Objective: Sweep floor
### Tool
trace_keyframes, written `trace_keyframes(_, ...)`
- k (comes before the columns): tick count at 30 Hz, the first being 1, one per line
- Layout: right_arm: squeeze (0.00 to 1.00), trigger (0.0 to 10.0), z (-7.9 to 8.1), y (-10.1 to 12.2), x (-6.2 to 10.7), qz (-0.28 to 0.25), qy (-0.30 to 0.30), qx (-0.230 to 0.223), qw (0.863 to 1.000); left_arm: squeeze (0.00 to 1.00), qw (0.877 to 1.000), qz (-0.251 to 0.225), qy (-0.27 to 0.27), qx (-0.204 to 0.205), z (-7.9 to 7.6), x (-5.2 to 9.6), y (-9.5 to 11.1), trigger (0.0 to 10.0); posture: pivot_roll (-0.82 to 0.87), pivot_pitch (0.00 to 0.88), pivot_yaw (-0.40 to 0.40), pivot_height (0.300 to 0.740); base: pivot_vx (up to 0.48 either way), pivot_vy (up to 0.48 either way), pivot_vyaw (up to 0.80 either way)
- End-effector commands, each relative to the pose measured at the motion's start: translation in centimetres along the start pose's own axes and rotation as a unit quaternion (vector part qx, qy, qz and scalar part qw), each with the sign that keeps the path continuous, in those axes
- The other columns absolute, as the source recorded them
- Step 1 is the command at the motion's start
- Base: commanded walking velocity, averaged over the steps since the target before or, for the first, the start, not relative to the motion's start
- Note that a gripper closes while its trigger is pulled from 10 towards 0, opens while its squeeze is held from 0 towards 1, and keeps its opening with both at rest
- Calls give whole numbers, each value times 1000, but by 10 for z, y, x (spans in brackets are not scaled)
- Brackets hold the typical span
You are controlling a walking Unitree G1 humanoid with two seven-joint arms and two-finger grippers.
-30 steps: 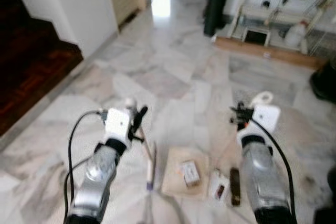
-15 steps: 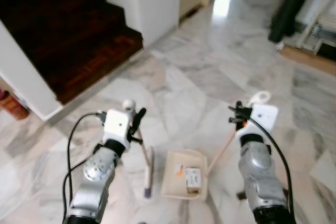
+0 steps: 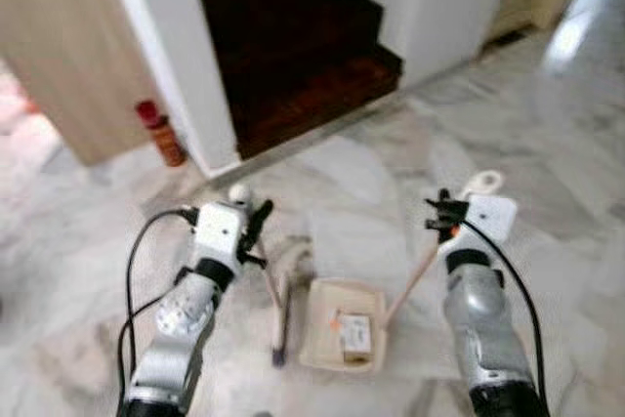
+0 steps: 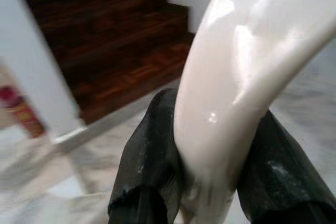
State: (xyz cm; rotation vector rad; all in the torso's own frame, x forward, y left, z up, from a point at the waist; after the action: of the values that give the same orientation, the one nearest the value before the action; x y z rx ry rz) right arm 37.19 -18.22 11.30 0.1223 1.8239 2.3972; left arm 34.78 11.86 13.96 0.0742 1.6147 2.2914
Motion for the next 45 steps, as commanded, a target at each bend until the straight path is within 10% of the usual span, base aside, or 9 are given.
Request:
trace_keyframes(1, 0, 10000, 3, 9, -1, -17, 5, -17, 1000, 0, 1000, -23, 1, -9, 1, -2, 13, 10000, 70, 118, 39, 740, 0, 304, 800)
trace_keyframes(45, 0, 10000, 8, 6, -3, -5, 20, -27, 999, 0, 1000, -22, 6, -7, 1, -3, 13, 10000, 73, 110, 28, 740, 0, 314, 140)
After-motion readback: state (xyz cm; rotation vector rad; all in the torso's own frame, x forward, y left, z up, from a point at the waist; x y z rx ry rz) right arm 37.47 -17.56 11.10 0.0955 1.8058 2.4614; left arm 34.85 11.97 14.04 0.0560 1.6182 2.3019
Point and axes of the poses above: a point about 5 cm out from each wrist's last joint towards the gripper, its own x axis pointing back from the gripper into the wrist, its own y axis along the axis of the wrist's last joint, z = x × y, the point moved 6 cm from there along -x, pointing out of the wrist towards the gripper, and after that the axes turned 12 degrees about -x, right-handed, at the moved point
